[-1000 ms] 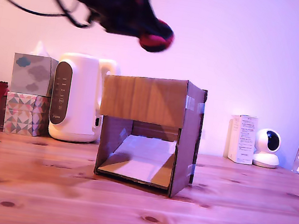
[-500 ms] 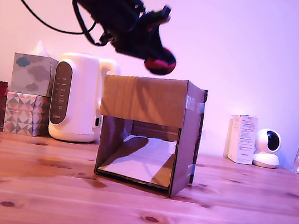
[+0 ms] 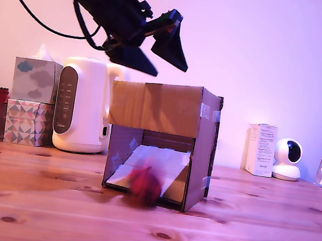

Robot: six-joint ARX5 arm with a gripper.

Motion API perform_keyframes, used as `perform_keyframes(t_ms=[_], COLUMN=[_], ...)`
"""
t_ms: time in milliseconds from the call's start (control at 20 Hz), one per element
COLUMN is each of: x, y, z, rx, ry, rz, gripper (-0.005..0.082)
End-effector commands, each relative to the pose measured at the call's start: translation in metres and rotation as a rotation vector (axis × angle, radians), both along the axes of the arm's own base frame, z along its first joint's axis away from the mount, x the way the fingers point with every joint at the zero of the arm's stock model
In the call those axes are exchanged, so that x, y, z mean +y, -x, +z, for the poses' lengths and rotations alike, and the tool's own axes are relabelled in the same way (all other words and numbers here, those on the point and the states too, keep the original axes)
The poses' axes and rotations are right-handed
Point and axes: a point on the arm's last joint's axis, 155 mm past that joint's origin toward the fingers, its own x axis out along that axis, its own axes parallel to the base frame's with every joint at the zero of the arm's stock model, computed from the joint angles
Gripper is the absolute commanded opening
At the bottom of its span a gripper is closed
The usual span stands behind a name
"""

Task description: Drop the footbag into the cardboard dice tower

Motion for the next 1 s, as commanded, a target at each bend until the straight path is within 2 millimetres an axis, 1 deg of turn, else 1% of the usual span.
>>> perform_keyframes(t_ms=[0, 50, 100, 150, 200, 250, 300, 400, 500, 600, 700, 950], x=[0.005, 0.008, 0.012, 0.015, 0.017, 0.02, 0.022, 0.027, 0.031, 0.031, 0.03, 0.04], y=[0.008, 0.014, 0.019, 0.024, 0.029, 0.033, 0.037, 0.045, 0.047, 0.05, 0.054, 0.071], z=[0.023, 0.026, 0.029, 0.031, 0.034, 0.037, 0.038, 0.036, 0.031, 0.029, 0.024, 0.004], rx=[-0.028, -0.015, -0.006, 0.003, 0.011, 0.013, 0.022, 0.052, 0.075, 0.091, 0.097, 0.057], ry=[0.011, 0.004, -0.001, -0.006, -0.011, -0.011, -0.017, -0.035, -0.047, -0.041, -0.033, 0.004], rz=[-0.002, -0.002, -0.002, -0.003, -0.003, -0.002, -0.002, -0.002, 0.001, -0.015, -0.029, -0.022], gripper=[0.072, 0.0639, 0.0489, 0.0258, 0.0, 0.0021, 0.0021, 0.0001, 0.0001, 0.0001, -0.0024, -0.0024])
